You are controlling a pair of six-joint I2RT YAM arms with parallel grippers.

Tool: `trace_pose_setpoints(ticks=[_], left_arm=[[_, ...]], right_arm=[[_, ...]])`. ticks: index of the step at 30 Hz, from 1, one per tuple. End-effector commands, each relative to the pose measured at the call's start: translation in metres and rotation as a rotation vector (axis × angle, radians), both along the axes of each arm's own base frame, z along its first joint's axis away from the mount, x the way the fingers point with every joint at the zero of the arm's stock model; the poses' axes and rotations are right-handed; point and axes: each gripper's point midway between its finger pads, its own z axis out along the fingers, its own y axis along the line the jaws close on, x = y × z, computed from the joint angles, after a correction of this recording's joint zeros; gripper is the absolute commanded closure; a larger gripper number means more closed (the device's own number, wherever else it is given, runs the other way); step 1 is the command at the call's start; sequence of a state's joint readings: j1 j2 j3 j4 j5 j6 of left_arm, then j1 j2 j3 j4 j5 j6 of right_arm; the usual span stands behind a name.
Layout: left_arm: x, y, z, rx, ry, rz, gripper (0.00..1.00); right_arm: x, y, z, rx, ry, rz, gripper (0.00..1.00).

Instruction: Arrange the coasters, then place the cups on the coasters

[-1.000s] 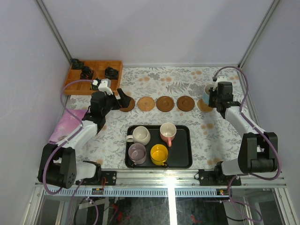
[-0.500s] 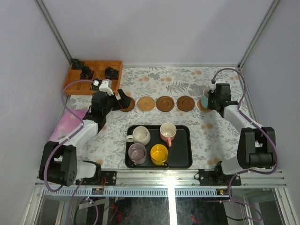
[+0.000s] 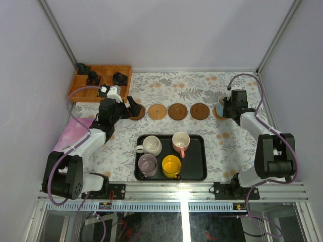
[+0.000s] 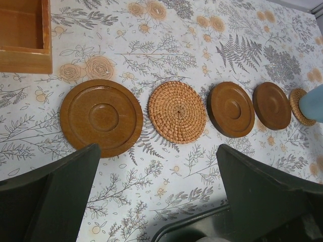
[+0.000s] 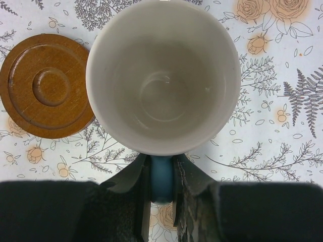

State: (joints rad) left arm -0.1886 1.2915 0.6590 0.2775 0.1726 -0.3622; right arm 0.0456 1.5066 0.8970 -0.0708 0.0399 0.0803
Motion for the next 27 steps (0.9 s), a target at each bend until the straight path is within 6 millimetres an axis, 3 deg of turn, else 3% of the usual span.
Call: trace_pose_setpoints(ticks=[1,8,15,27], left_arm=[[0.010,0.000,0.014,-0.001,-0.048,0.000,0.00],[0.010,0.000,0.013,0.001,-0.047,-0.004,0.00],[0.012,-0.001,0.014,0.000,-0.046,-0.010,0.00],[0.013,-0.004,0.018,-0.007,-0.053,-0.023,0.00]], right_arm=[[0.033,0.002,0.042,0.015,-0.166,-0.006,1.00],[0.031,0.002,0.043,0.017,-0.165,-0.009,0.95],[0.027,-0.001,0.046,0.006,-0.168,-0.020,0.64],[0.010,-0.003,0.055,0.019,-0.162,-0.053,0.30]])
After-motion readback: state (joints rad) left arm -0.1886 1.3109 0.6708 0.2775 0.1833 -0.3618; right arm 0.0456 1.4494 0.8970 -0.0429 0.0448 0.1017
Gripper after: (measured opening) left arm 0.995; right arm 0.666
